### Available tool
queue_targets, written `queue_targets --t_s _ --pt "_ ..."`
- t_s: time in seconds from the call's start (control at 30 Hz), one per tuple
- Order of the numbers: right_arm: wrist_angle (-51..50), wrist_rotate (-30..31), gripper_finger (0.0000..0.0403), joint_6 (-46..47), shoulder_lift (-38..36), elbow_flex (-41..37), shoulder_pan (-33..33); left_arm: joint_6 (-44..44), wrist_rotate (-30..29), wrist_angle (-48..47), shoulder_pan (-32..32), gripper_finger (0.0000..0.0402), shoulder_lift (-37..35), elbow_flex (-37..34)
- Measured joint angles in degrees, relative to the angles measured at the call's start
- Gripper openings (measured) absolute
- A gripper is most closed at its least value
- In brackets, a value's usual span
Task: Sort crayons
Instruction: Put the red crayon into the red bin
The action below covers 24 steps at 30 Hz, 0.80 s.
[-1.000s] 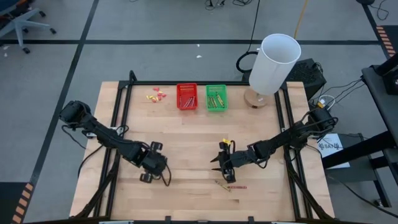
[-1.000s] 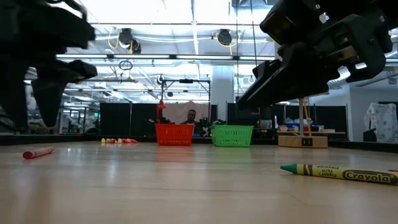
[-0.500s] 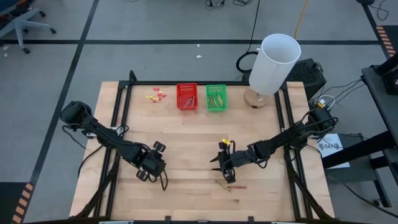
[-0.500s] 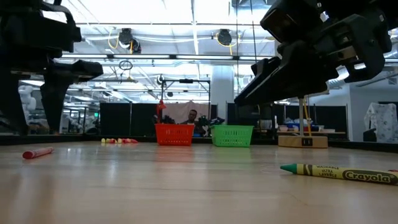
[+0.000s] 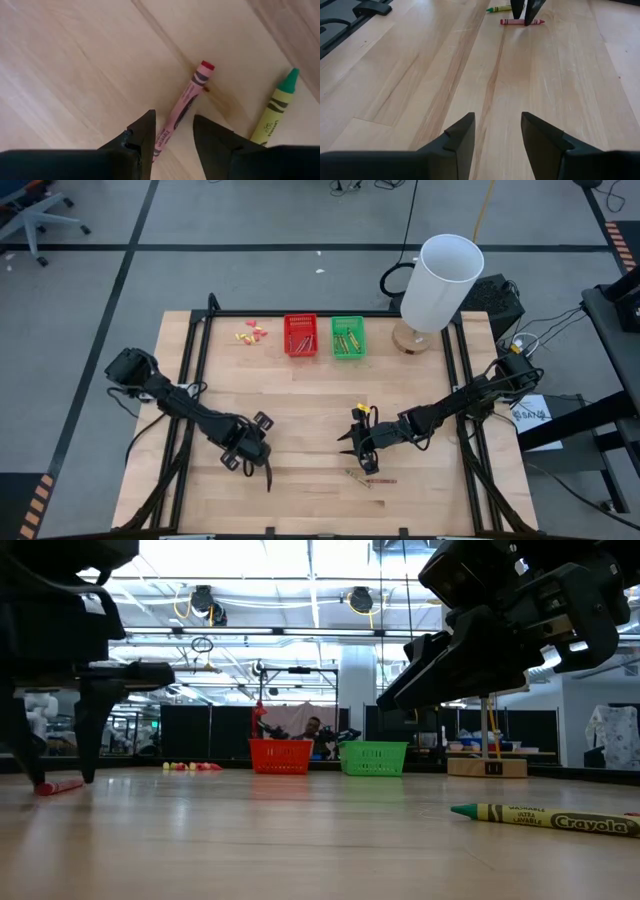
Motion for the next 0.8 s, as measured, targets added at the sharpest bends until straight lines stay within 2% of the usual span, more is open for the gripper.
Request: queue_targets --t_s 0.3,0.57,0.8 --pt "0.0 0.0 0.0144 0.0 0.0 0.0 0.0 2.6 4.3 -0.1 1.8 0.0072 0.1 0.0" --pt "0.0 0.0 0.0144 0.0 0.0 0.0 0.0 2.4 4.6 -0.1 2.4 0.0015 0.1 0.1" --pt "0.0 0.0 0.0144 0.0 0.0 0.0 0.0 1.5 4.8 0.0 2.6 0.0008 0.3 1.1"
